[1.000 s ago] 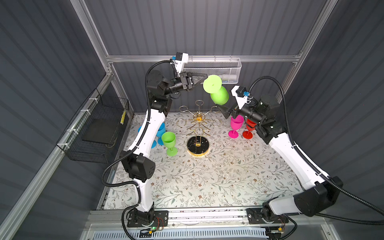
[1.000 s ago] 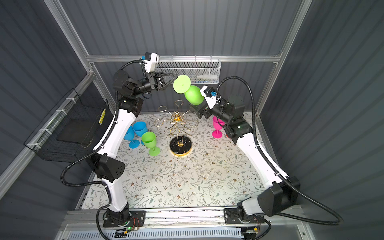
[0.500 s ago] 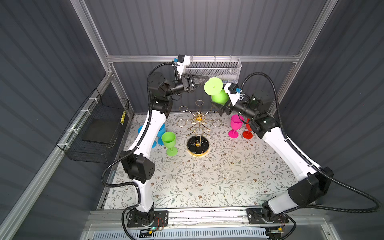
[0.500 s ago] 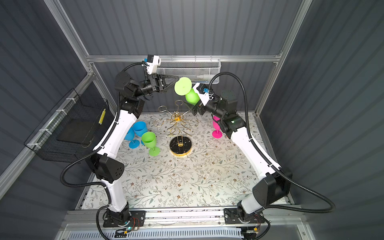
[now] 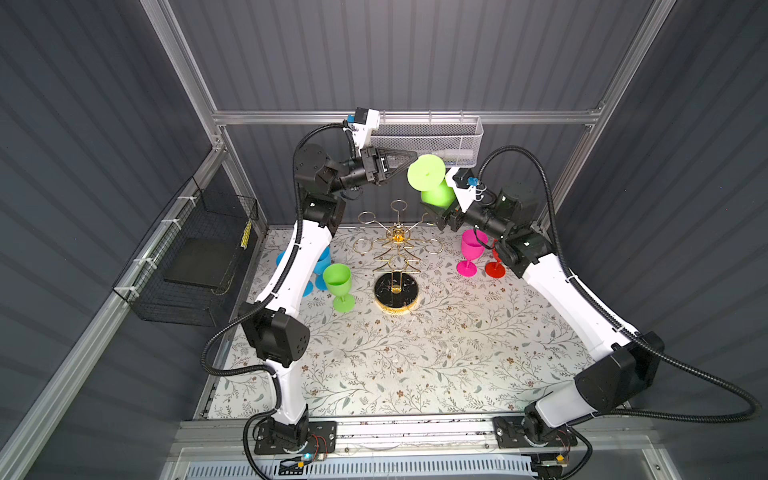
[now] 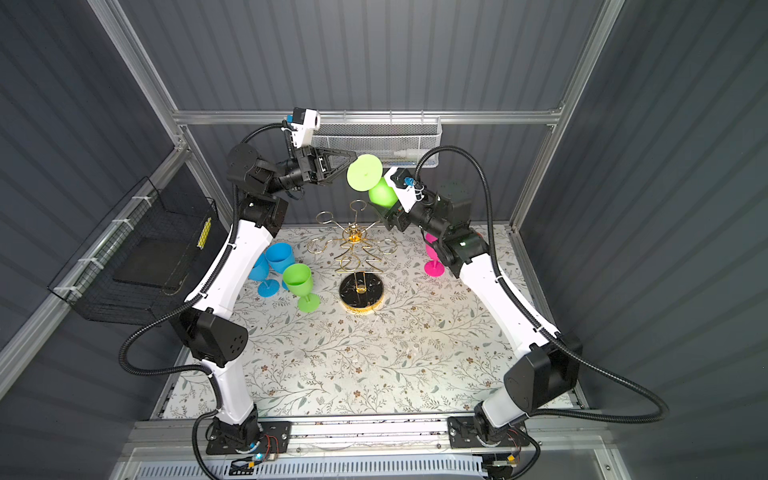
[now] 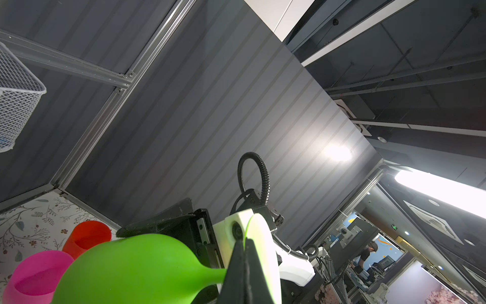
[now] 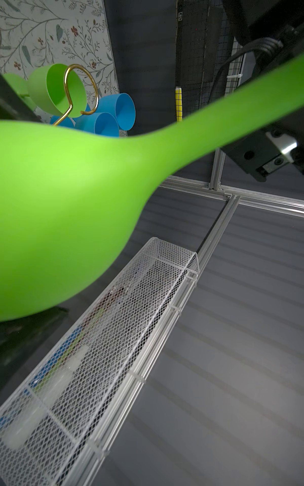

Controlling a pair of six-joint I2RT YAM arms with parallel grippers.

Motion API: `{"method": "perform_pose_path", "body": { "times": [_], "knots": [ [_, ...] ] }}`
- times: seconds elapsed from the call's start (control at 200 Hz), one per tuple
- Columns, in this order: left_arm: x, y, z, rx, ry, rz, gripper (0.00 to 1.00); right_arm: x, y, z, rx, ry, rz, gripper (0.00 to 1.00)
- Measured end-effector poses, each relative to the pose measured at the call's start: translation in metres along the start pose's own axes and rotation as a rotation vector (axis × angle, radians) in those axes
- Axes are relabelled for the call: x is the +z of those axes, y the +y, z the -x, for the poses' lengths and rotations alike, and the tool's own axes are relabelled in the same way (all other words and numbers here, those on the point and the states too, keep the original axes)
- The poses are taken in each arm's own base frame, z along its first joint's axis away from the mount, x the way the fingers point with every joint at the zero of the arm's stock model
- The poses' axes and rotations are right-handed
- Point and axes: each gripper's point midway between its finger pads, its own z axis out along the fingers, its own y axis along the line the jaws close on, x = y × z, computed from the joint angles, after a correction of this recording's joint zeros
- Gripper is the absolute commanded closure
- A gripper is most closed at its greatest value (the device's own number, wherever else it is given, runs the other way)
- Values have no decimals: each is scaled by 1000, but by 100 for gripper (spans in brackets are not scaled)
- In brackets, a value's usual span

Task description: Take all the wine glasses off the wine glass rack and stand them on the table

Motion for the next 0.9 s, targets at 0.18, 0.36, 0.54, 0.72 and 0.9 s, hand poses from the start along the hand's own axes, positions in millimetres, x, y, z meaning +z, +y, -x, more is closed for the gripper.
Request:
{"method": "perform_pose_path", "body": {
  "times": [0.18, 0.36, 0.54, 0.72, 0.9],
  "knots": [
    [0, -1, 0, -4, 0, -1, 100, -6, 4, 3, 3, -1, -7, 28],
    [0, -1, 1, 1, -6, -3, 86, -16, 7, 8, 37, 12, -14, 35],
    [0, -4, 2, 29, -9, -9, 50, -41, 11, 7, 114, 39, -49, 39],
    [-1, -3, 4, 85, -31, 5, 41, -73, 17, 9, 190, 75, -90, 42],
    [-9, 4, -5, 261, -51, 110, 40, -101, 23, 4, 286, 153, -126, 45]
  ]
}}
